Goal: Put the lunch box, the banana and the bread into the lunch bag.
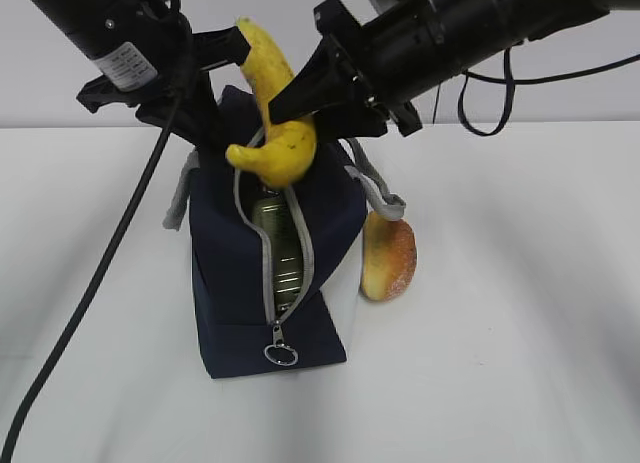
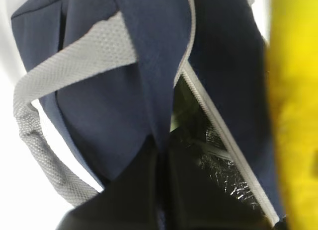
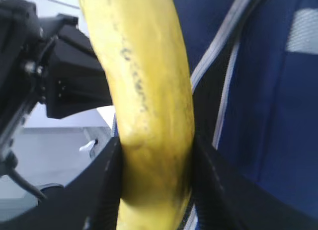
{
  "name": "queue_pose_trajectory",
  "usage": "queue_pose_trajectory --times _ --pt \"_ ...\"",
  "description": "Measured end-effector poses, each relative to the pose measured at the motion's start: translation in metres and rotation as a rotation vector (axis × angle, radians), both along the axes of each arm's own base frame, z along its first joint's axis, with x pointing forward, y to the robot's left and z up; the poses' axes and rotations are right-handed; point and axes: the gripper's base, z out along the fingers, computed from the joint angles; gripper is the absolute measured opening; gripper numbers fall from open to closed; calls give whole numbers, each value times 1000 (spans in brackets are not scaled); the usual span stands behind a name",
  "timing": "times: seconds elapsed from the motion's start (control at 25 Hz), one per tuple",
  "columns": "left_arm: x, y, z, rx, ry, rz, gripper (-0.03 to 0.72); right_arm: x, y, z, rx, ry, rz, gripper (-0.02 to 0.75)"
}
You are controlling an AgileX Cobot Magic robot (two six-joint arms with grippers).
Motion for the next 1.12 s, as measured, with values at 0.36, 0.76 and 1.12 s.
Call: queue_pose_trajectory --times 0.36,0.76,1.12 --pt "0 1 0 7 -3 0 0 -3 21 -27 -75 59 53 302" --pt "1 0 0 0 -7 3 0 -2 4 -46 -351 101 -2 302" --pt "1 0 0 -4 -6 3 0 4 4 -54 -361 102 -28 302"
